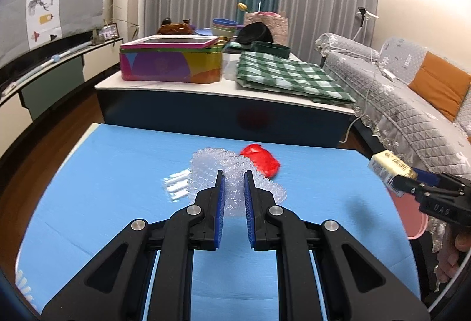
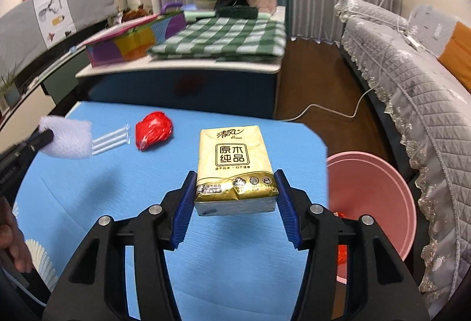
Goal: Collect trash
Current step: 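Carry the bubble wrap in the left tool while the right tool carries the tissue pack to the bin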
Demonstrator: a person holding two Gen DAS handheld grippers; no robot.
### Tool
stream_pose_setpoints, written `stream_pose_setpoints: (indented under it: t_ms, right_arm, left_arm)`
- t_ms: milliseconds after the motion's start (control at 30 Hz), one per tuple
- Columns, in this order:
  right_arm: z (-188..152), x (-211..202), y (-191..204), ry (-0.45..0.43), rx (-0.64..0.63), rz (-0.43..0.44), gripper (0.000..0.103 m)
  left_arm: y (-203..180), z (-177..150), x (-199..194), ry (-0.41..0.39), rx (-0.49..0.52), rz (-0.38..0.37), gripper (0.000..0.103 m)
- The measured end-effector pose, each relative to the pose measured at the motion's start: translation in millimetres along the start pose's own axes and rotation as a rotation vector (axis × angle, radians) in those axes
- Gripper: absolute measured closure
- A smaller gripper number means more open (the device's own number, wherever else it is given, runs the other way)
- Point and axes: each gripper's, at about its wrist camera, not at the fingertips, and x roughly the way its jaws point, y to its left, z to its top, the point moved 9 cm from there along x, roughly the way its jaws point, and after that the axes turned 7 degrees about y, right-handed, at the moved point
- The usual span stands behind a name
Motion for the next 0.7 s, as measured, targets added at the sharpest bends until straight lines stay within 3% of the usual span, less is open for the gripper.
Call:
stream_pose_setpoints:
  t_ms: [267, 700]
  right_arm:
    - [1.6, -34.6, -30.4, -0.06, 0.035, -0.018, 0.05]
    - [3.2, -67.0, -90.4, -0.119, 0.119, -0.072, 0.05]
  left_arm:
    - [-29.1, 2.8, -8.6, -0.046, 0.019, -0.05, 0.09]
    - [-74.9, -3.6, -5.5, -0.04, 0.084, -0.09, 0.09]
